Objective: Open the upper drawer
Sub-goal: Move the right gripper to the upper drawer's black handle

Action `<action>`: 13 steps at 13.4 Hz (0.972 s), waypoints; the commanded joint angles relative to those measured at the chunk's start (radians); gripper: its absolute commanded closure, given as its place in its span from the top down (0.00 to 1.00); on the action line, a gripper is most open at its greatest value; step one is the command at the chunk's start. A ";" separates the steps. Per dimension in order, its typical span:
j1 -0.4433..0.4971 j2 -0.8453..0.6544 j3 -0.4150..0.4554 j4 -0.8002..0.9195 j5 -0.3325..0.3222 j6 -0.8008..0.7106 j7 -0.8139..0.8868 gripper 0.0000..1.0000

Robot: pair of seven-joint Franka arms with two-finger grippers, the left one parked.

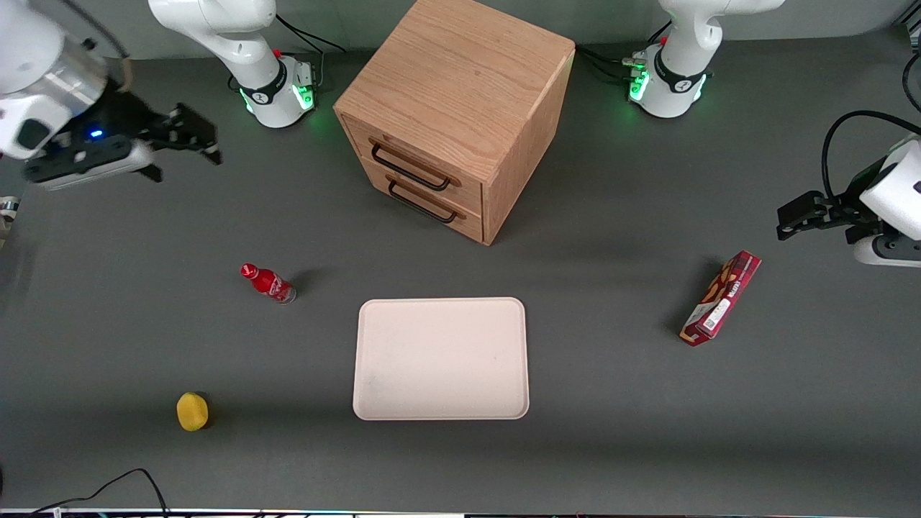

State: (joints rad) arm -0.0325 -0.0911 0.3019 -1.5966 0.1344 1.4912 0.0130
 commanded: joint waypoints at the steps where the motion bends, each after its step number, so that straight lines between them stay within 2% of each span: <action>1: 0.003 0.039 0.126 0.064 0.033 -0.017 -0.016 1.00; 3: 0.003 0.079 0.172 0.072 0.121 -0.011 -0.062 1.00; 4: 0.005 0.109 0.174 0.067 0.164 -0.009 -0.156 1.00; 6: 0.005 0.178 0.187 0.066 0.200 -0.005 -0.363 1.00; 8: 0.005 0.273 0.189 0.061 0.250 -0.005 -0.403 1.00; 10: 0.017 0.359 0.212 0.058 0.258 0.019 -0.404 1.00; 13: 0.019 0.384 0.262 -0.018 0.255 0.121 -0.403 1.00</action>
State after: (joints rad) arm -0.0177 0.2986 0.5360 -1.5790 0.3676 1.5648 -0.3773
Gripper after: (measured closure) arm 0.000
